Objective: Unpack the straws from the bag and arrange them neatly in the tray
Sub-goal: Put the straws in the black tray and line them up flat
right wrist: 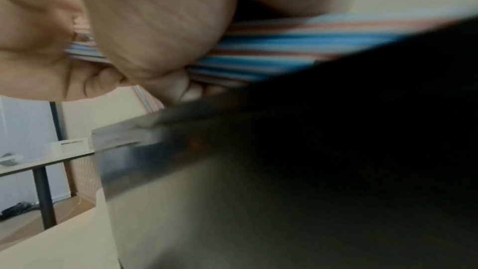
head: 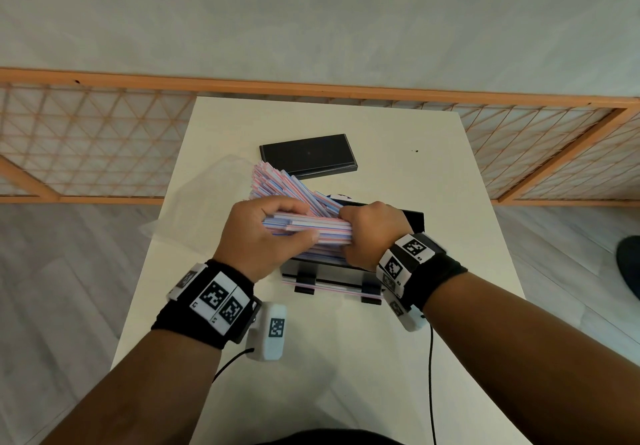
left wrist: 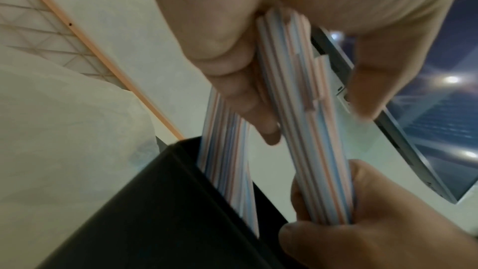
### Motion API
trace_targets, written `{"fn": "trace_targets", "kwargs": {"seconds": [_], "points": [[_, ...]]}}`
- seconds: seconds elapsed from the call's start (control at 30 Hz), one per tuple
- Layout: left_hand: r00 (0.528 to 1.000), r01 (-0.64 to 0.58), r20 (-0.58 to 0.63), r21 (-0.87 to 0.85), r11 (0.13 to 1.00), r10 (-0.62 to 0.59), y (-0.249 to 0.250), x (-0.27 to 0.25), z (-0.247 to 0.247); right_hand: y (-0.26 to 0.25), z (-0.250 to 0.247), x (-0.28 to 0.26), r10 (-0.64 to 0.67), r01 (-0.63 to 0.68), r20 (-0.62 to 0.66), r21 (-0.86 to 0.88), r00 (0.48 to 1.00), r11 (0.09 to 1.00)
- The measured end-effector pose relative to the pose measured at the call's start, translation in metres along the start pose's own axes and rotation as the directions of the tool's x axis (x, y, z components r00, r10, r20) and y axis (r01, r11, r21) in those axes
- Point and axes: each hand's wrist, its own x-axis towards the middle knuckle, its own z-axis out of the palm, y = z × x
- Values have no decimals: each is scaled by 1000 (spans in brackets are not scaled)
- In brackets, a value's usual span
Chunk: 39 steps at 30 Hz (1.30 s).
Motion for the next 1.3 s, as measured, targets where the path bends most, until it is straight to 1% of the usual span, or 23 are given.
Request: {"fn": "trace_targets", "kwargs": {"seconds": [0.1, 0.13, 0.17, 0.23, 0.33, 0.47, 0.53, 0.6, 0.67, 0.83, 0.9, 0.97, 1.03, 1.07, 1.2, 1.27, 1.3], "points": [[996, 24, -77, -234, 972, -43, 5, 4, 4, 2, -4, -1, -4, 4, -5, -16, 1000, 1000], [994, 35, -91, -258, 966, -60, 6, 5, 7, 0, -6, -2, -10, 10, -1, -23, 1000, 1000], [992, 47, -102, -230, 972, -72, 9, 6, 11, -4, -8, -3, -21, 21, 0, -30, 1000, 999], [993, 61, -100, -94, 994, -70, 13, 4, 22, -15, -10, -4, -39, 39, -13, -45, 999, 998], [994, 1, -108, 164, 986, 16, 14, 1, 34, -28, -9, -2, -24, 23, -15, -77, 1000, 997], [987, -61, -124, 298, 953, 102, 0, 5, 33, -28, -4, -2, -10, 10, -5, -19, 1000, 1000], [972, -104, -157, 377, 920, 175, -7, 5, 31, -30, 0, 0, -14, 14, -7, -1, 1000, 1000], [960, -141, -156, 448, 883, 233, -12, 3, 31, -31, 6, 1, -14, 14, -15, 4, 1000, 1000], [961, -167, -121, 462, 871, 248, -16, 0, 33, -28, 12, 3, -19, 20, -24, 15, 1000, 1000], [986, -149, -9, 403, 903, 167, -28, -5, 40, -20, 24, 6, -28, 28, 14, 26, 1000, 999], [986, -162, 36, 405, 900, 161, -36, -6, 42, -19, 29, 6, -33, 33, -6, 30, 999, 999], [982, -190, 66, 419, 888, 179, -43, -8, 43, -18, 39, 4, -43, 47, -49, 90, 998, 995], [978, -205, 59, 433, 878, 199, -45, -10, 44, -16, 48, 0, -53, 63, -68, 150, 996, 987], [977, -208, 50, 438, 874, 207, -45, -10, 44, -14, 51, -2, -55, 66, -71, 153, 996, 986], [969, -230, 23, 433, 872, 245, -45, -9, 45, -2, 57, -9, -34, 39, -74, 72, 997, 997], [970, -210, -16, 452, 867, 243, -47, -10, 43, 5, 58, -9, -12, 18, -77, 73, 997, 997], [972, -179, -54, 466, 867, 230, -48, -11, 42, 7, 58, -9, 0, 7, -81, 80, 997, 997]]}}
